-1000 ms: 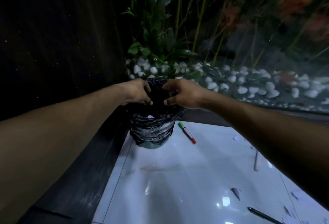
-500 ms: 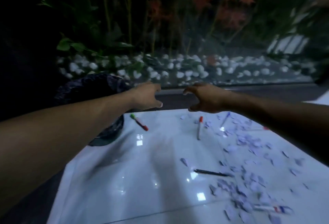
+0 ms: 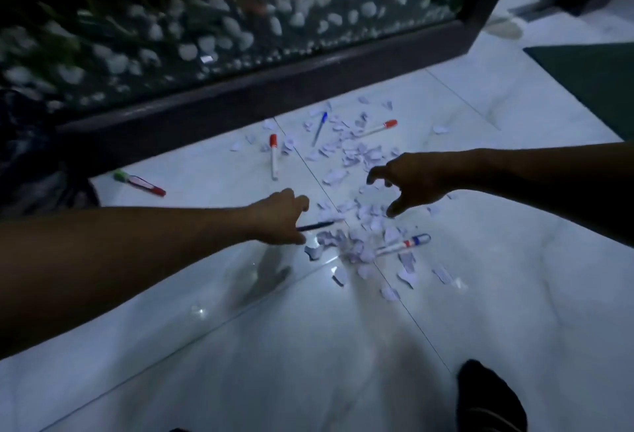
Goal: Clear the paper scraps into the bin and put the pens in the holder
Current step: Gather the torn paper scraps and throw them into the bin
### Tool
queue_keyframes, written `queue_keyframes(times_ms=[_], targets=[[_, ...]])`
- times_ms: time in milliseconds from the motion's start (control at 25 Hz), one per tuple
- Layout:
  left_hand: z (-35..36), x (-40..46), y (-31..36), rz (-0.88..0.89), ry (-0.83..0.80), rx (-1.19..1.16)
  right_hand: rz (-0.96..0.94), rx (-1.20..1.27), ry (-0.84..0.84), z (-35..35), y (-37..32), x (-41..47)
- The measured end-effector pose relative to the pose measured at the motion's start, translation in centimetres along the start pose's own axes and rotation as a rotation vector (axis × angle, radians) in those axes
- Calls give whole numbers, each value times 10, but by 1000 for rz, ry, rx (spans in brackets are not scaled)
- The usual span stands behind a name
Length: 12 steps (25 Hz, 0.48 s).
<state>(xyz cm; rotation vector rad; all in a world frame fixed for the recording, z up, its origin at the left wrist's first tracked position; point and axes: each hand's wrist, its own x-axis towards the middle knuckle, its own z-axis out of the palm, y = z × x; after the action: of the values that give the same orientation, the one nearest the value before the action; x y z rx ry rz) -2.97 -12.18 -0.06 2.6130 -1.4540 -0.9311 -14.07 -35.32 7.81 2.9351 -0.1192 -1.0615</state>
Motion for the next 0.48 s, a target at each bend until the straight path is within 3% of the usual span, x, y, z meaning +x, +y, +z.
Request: queue_keyframes(times_ms=[280,480], targets=[[53,8,10,72,-82,31,-16,-110,-152,76,25,3],[51,34,2,21,-19,-10,-162,-337,-80,104,27,29]])
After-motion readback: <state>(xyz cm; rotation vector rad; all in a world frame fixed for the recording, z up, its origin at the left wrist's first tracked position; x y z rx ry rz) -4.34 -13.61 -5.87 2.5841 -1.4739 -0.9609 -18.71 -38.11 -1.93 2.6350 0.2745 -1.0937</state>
